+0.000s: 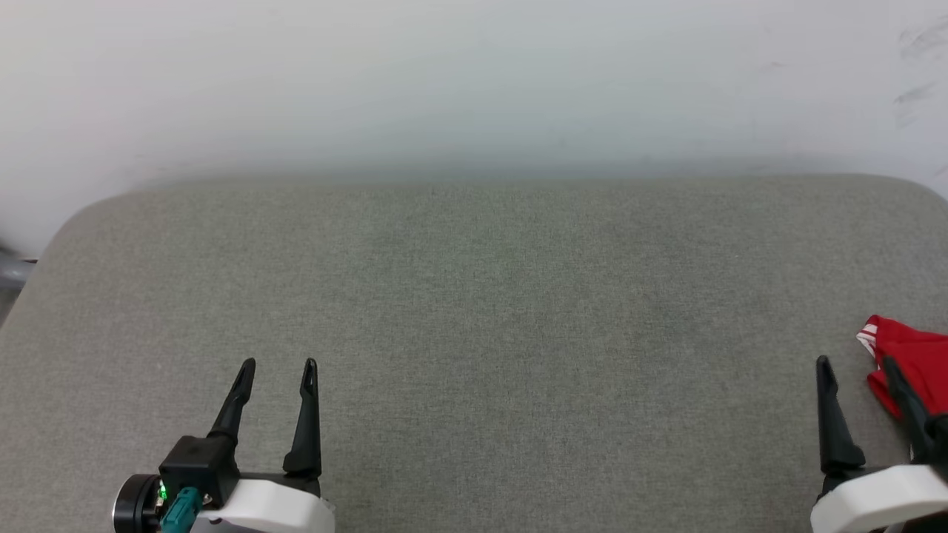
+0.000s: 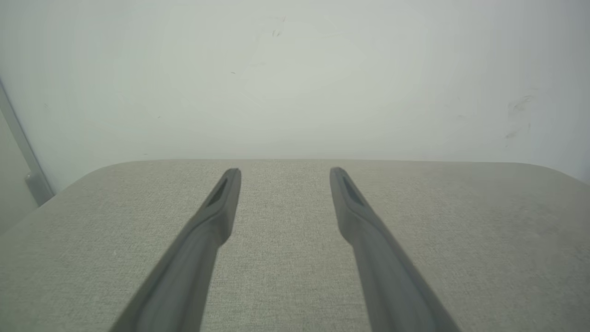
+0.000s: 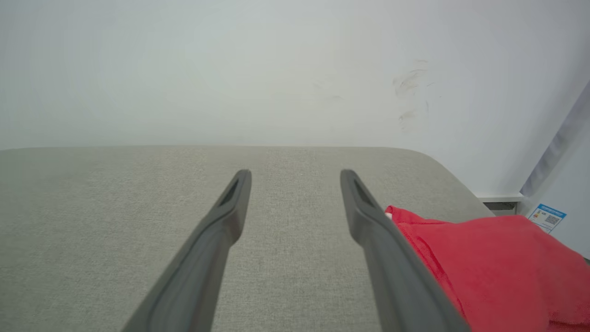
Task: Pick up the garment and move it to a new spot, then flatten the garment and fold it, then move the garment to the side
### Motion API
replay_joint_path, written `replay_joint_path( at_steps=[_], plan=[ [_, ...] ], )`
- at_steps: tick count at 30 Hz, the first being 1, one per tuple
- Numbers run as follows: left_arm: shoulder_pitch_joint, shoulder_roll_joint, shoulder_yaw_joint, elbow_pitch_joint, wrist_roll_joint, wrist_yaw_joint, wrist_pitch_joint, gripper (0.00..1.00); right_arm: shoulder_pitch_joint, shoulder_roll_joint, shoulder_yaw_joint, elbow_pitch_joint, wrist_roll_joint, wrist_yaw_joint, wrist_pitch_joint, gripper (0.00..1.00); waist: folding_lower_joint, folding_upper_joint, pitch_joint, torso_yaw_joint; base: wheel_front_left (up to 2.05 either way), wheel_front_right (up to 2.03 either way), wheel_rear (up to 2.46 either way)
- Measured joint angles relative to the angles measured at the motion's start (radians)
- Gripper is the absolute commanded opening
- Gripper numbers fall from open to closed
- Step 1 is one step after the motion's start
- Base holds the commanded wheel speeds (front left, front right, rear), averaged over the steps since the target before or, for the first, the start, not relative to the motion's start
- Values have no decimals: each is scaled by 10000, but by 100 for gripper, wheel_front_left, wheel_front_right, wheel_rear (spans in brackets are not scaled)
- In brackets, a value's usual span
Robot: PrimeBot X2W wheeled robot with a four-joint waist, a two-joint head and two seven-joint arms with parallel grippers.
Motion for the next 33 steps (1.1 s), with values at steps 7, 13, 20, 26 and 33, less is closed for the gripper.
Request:
replay_joint_path(
  at_steps=[7, 13, 20, 26, 33],
  plan=[
    [153, -73, 38, 286, 132, -125, 0, 100, 1005, 8, 522, -1289, 752, 0, 633, 100, 1, 0, -294, -55, 0, 0, 0],
    [217, -109, 92, 646, 163, -155, 0, 100, 1369, 8, 796, -1724, 938, 0, 968, 100, 1, 0, -393, -128, 0, 0, 0],
    [186, -173, 155, 865, 238, -284, 0, 100, 1365, 8, 857, -1965, 1016, 0, 1154, 100, 2, 0, -383, -112, 0, 0, 0],
    [125, -267, 209, 926, 326, -364, 0, 100, 1356, 8, 832, -2048, 972, 0, 1237, 100, 2, 0, -343, -60, 0, 0, 0],
    [76, -307, 318, 976, 420, -435, 0, 100, 1322, 8, 832, -2063, 961, 0, 1237, 100, 2, 0, -265, -41, 0, 0, 0]
  ],
)
